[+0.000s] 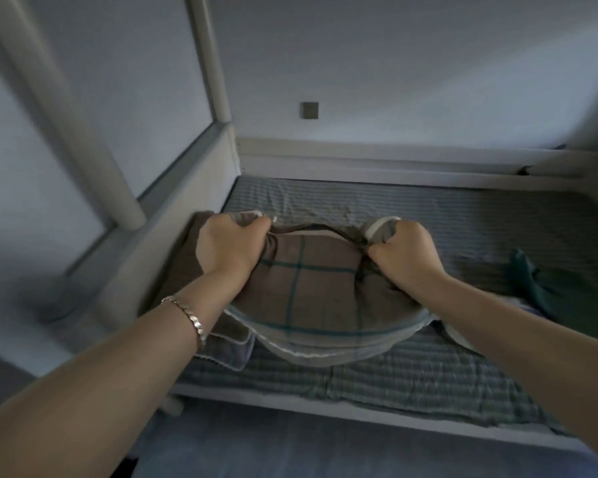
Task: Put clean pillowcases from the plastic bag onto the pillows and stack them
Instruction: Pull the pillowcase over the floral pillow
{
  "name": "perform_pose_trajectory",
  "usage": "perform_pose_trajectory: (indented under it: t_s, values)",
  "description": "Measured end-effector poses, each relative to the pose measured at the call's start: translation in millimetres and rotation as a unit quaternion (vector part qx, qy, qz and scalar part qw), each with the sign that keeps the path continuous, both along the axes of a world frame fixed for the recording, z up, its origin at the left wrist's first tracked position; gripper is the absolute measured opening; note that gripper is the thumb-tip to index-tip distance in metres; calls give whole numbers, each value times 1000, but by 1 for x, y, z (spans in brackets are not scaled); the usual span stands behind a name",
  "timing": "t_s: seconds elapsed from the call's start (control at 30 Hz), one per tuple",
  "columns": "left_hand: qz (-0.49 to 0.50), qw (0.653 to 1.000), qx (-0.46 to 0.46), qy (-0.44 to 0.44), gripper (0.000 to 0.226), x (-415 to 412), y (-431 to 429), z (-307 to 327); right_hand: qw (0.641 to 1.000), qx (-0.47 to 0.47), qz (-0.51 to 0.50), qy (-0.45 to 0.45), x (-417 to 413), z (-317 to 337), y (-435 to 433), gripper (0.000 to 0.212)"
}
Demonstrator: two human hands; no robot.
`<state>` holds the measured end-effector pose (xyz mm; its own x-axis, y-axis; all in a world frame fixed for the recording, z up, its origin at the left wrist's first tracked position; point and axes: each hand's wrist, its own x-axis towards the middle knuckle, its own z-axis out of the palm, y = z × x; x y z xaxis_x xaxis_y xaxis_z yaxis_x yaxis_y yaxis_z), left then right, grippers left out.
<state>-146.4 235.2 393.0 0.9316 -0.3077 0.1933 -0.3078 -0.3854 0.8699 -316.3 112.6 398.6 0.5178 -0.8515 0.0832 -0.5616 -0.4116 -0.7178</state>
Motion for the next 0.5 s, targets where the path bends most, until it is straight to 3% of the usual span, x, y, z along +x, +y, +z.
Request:
perform_pose_trajectory:
  t_s: [0.23,0.37,0.5]
  values:
    - [33,999,36,-9,29,105,91,-11,996,53,63,18,124,-27,64,45]
    - [24,997,75,-8,38,168,117,-16,993,82,78,17,187,-38,85,29]
    - [23,993,102,-51,45,225,122,-20,990,117,77,15,249,-57,92,31]
